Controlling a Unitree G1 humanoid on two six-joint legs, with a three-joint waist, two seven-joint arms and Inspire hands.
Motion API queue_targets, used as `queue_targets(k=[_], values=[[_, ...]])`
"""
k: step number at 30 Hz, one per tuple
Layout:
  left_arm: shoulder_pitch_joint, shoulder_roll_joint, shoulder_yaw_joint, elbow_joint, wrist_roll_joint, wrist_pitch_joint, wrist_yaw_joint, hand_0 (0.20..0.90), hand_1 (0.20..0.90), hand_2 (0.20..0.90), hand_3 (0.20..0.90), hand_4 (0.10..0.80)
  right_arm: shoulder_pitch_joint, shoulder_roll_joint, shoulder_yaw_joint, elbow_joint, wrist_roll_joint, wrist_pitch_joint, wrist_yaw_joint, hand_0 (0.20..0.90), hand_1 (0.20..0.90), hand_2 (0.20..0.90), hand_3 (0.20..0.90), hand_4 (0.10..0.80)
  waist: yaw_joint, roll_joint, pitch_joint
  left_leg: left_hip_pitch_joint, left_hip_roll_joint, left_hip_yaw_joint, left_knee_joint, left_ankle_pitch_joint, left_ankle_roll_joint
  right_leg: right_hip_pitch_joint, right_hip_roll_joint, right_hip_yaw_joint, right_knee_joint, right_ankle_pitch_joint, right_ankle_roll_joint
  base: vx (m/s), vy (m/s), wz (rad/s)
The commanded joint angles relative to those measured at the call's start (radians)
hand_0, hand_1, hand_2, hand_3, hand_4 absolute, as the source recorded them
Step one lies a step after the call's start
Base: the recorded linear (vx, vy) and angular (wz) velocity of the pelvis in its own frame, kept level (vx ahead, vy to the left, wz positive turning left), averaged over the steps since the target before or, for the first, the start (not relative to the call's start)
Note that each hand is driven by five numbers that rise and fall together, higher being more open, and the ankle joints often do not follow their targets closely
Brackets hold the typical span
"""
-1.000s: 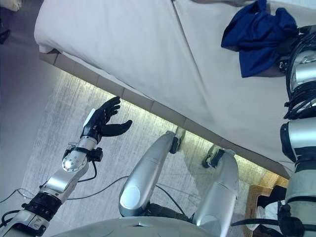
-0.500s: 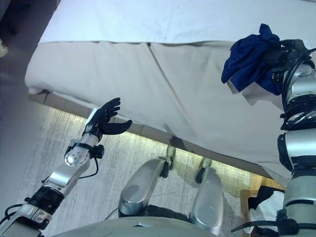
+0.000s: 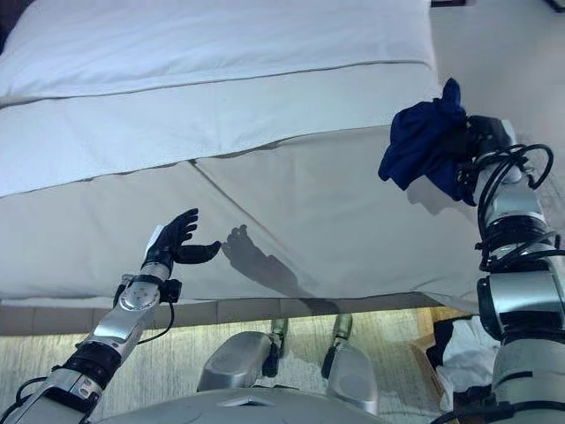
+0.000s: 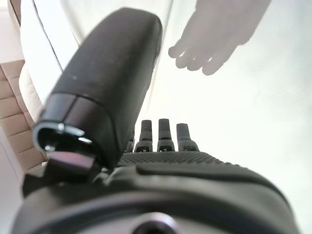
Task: Pick up the clothes from the bed and place them into the basket
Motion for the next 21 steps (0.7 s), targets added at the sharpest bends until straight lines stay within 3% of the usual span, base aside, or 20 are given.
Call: queue_targets(k=[1, 9, 21], values=[[0.021, 0.018, 0.007, 0.064, 0.028, -0.070, 0.025, 0.900, 0.900, 0.900, 0.900, 0.800, 0.010, -0.045, 0.023, -0.002, -0.008, -0.145, 0.013, 0.300, 0.300, 0.300, 0.200, 0.100, 0.000, -0.017, -0.215, 0.010, -0.011, -0.093, -0.008, -0.082, -0.064, 0.096, -0.082, -0.023, -0.065, 0.036, 0.095, -0.070, -0.075, -0.86], [-0.055, -0.015, -0.009, 0.140, 0.051, -0.036, 0.029, 0.900, 0.900, 0.900, 0.900, 0.800, 0.057, -0.082, -0.013, 0.002, 0.004, -0.124, 0.016, 0.300, 0.300, 0.300, 0.200, 0.100, -0.075, -0.042, -0.243, 0.063, 0.045, -0.013, -0.066, -0.068, -0.085, 0.106, -0.029, 0.030, -0.142, -0.001, 0.121, -0.063, -0.138, -0.52], [-0.065, -0.019, 0.012, 0.148, 0.107, -0.064, -0.004, 0.900, 0.900, 0.900, 0.900, 0.800, 0.295, -0.083, -0.158, -0.089, -0.011, -0.090, -0.070, 0.300, 0.300, 0.300, 0.200, 0.100, -0.177, -0.039, -0.242, 0.113, 0.078, 0.049, -0.112, -0.050, -0.109, 0.121, 0.035, 0.113, -0.186, -0.012, 0.105, -0.029, -0.113, -0.30]])
